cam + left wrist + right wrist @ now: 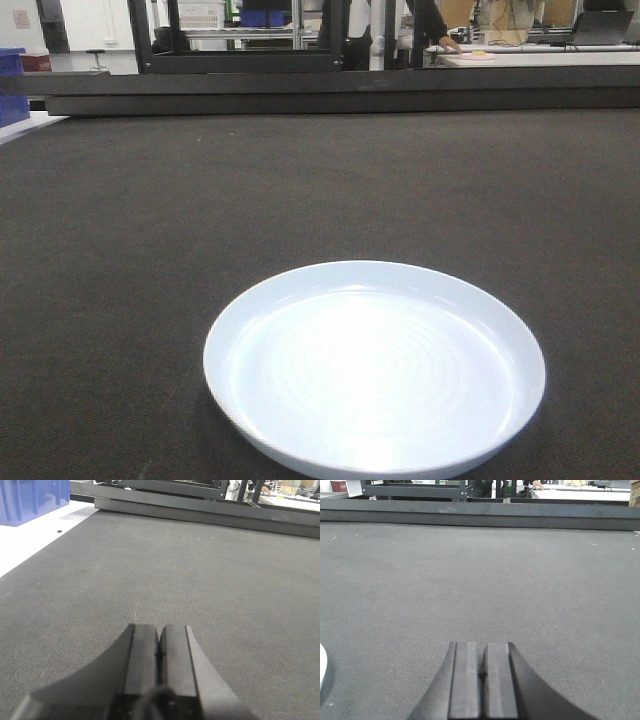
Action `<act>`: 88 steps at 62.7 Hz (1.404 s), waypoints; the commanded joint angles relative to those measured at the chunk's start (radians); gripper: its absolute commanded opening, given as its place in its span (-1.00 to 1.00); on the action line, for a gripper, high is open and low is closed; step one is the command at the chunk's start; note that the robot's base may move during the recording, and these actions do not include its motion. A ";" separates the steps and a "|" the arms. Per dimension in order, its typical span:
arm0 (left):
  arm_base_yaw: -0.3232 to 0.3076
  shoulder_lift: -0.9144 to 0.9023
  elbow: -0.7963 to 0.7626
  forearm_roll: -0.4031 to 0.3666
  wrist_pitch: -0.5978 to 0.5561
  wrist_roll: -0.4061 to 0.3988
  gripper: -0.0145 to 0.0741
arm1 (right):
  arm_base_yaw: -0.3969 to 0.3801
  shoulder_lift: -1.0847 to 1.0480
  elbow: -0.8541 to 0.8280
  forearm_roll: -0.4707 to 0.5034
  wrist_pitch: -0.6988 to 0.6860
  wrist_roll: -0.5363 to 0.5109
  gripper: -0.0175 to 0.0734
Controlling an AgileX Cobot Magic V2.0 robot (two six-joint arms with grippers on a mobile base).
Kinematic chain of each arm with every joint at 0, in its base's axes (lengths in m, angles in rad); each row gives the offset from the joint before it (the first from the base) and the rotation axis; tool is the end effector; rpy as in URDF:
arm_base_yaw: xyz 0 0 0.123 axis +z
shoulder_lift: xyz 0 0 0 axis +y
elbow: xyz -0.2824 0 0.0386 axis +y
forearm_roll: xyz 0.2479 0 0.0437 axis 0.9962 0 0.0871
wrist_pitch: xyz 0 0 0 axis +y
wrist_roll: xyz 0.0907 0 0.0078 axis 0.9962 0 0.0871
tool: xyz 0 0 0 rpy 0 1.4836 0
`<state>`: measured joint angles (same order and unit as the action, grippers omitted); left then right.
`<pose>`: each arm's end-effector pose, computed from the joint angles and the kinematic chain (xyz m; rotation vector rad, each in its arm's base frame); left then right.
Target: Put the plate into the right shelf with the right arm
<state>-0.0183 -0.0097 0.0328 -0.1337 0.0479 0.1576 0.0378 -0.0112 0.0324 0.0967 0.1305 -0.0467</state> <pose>0.0571 -0.0016 0.1982 0.0379 1.5537 -0.0004 0.0567 0.0033 0.1909 -0.0003 1.6352 0.0770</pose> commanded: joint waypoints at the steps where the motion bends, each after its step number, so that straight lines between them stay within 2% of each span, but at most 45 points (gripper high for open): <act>1: -0.002 -0.010 0.010 -0.008 -0.090 -0.007 -0.96 | 0.000 -0.018 -0.019 -0.006 -0.093 -0.006 -0.49; 15: -0.002 -0.010 0.010 -0.008 -0.090 -0.007 -0.96 | 0.000 -0.018 -0.019 -0.006 -0.096 -0.006 -0.49; 26: -0.002 -0.010 0.010 -0.008 -0.090 -0.007 -0.96 | 0.000 -0.018 -0.019 -0.006 -0.165 -0.006 -0.49; 31: -0.002 -0.010 0.010 -0.008 -0.090 -0.007 -0.96 | 0.000 -0.018 -0.044 -0.006 -0.202 -0.006 -0.49; 37: -0.002 -0.010 0.010 -0.008 -0.090 -0.007 -0.96 | 0.000 -0.011 -0.110 -0.006 -0.180 -0.006 -0.49; 51: -0.002 -0.010 0.010 -0.008 -0.090 -0.007 -0.96 | 0.000 0.102 -0.339 -0.005 0.011 -0.006 -0.49; 63: -0.002 -0.010 0.010 -0.008 -0.090 -0.007 -0.96 | 0.000 0.289 -0.534 -0.005 0.278 -0.006 -0.49; 69: -0.002 -0.010 0.010 -0.008 -0.090 -0.007 -0.96 | 0.000 0.388 -0.597 -0.005 0.360 -0.006 -0.49; 88: -0.002 -0.010 0.010 -0.008 -0.090 -0.007 -0.96 | 0.000 0.724 -0.658 -0.003 0.398 -0.003 -0.49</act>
<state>-0.0183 -0.0097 0.0328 -0.1337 0.0479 0.1576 0.0378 0.6282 -0.5848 0.0967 0.5900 -0.0467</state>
